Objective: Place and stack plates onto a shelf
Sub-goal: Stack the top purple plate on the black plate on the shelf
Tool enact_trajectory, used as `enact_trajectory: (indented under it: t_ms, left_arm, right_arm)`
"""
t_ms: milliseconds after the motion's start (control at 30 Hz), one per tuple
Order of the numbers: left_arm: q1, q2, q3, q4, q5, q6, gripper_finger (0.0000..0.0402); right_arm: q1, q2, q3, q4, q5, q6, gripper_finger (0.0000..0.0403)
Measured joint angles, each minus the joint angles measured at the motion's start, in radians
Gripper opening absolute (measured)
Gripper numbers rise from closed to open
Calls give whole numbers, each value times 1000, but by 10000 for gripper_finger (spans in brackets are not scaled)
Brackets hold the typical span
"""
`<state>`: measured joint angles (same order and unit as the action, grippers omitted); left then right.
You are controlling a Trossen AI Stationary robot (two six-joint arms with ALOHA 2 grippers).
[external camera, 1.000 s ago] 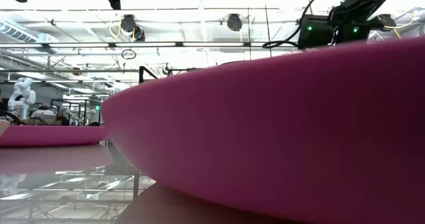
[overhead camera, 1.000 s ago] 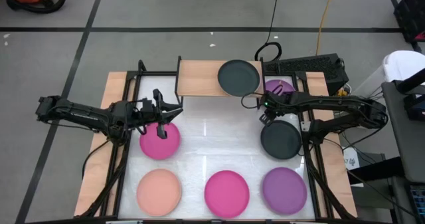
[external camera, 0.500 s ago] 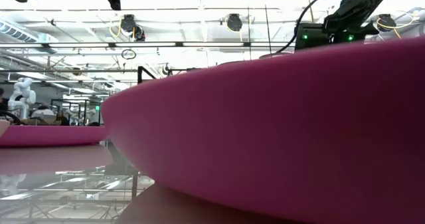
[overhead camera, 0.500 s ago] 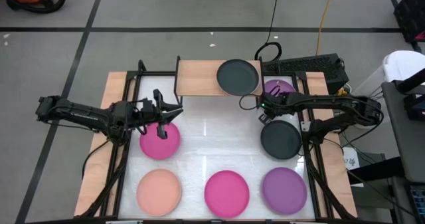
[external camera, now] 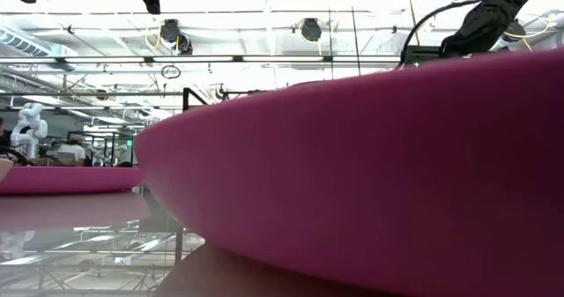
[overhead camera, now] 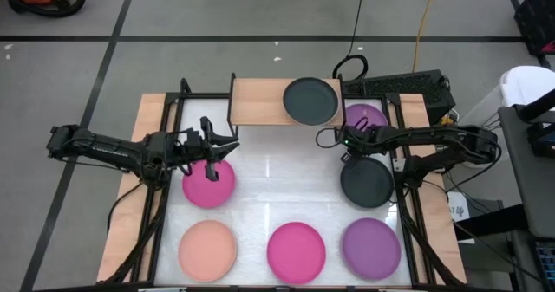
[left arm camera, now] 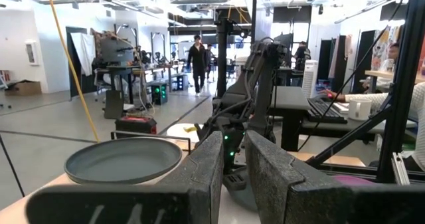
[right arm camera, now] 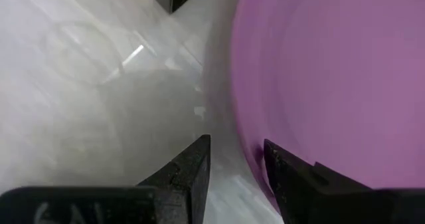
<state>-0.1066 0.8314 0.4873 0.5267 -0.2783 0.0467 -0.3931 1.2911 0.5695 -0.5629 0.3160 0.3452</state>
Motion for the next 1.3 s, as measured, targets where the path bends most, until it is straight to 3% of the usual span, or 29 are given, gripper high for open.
enact_trajectory:
  t_ms: [167, 400, 600, 900, 1033, 1167, 1300]
  left_arm:
    - [0, 0, 0, 0, 0, -4, 72]
    - [0, 0, 0, 0, 0, -5, 72]
    - [0, 0, 0, -1, 0, -6, 72]
    - [0, 0, 0, -2, 0, -7, 72]
    - [0, 0, 0, -2, 0, -4, 72]
    - [0, 0, 0, -1, 0, 0, 72]
    - [0, 0, 0, -1, 0, 0, 72]
  right_arm:
    - [0, -3, -1, 16, 1, 3, 110]
    - [1, -32, -1, 10, 7, -17, 12]
    - [3, -125, -1, -6, 9, -13, 5]
    - [2, -411, 28, -42, 146, 8, 1]
    - [2, -519, 84, 22, 209, -80, 1]
    - [17, -553, 142, 215, 162, -257, 1]
    - [55, -511, 190, 415, -15, -414, 1]
